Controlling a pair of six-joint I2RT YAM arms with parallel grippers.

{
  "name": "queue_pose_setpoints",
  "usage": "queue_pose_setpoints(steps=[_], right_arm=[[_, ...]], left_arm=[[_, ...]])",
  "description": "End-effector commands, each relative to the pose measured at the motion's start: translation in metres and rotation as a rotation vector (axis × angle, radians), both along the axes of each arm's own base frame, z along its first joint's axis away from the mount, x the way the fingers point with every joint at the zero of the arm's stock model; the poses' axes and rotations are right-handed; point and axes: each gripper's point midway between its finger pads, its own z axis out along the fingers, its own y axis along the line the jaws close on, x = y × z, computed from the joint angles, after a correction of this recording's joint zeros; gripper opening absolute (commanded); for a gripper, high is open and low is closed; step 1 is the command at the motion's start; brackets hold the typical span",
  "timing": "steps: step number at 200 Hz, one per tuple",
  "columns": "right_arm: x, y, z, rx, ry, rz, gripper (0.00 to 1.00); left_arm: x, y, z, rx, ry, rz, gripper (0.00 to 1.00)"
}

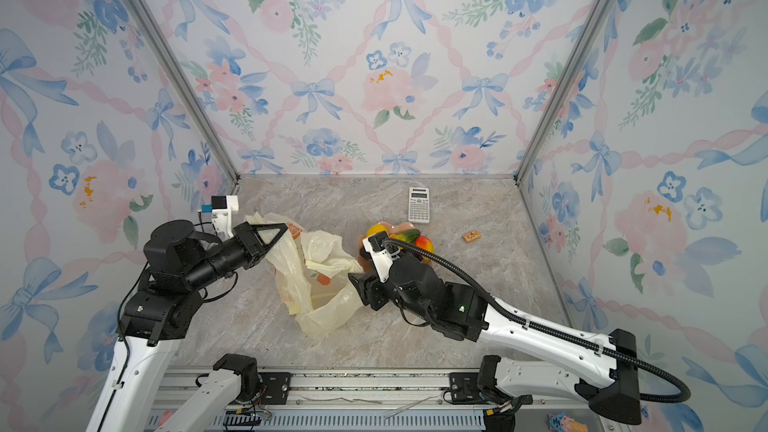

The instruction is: Place the fruits into the plastic bag

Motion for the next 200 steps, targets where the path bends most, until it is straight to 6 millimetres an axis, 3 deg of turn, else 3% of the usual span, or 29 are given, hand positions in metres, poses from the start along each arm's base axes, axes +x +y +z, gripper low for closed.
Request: queue_pose_setpoints(steps=[1,47,85,94,116,145,168,188,200], right_arm=[[0.005,-0.005,0.012,-0.106,-0.040,0.003,0.83],[0.009,0.013,0.024,-0.372,-0.162,0.052,0.98],[0.024,0.017,0.031,-0.480,-0.207,-0.009,0.96],[0.026,0.016,0.033,-0.478,-0.206,-0.019,0.89],[0.031,0.011,0.038,-0.435,-0.192,-0.057,0.56],[0.040,0.003,0.050,-0.335,-0.161,-0.085,0.25],[0.044,-0.002,0.065,-0.212,-0.103,-0.078,0.07],[0.055,-0.014,0.077,-0.061,0.007,-0.095,0.01],[0.071,-0.026,0.077,0.021,0.112,-0.130,0.00]], left_arm=[[-0.011,-0.017,0.021,0.058,-0.106,-0.108,0.00],[-0.019,-0.039,0.034,0.074,-0.151,-0.221,0.00],[-0.021,-0.040,0.036,0.077,-0.162,-0.234,0.00],[-0.021,-0.040,0.035,0.078,-0.161,-0.232,0.00],[-0.022,-0.040,0.030,0.080,-0.151,-0.240,0.00],[-0.024,-0.041,0.026,0.089,-0.144,-0.252,0.00],[-0.023,-0.035,0.022,0.142,-0.131,-0.224,0.00],[-0.019,-0.026,0.008,0.225,-0.069,-0.177,0.00],[-0.015,-0.019,-0.005,0.288,-0.015,-0.151,0.00]])
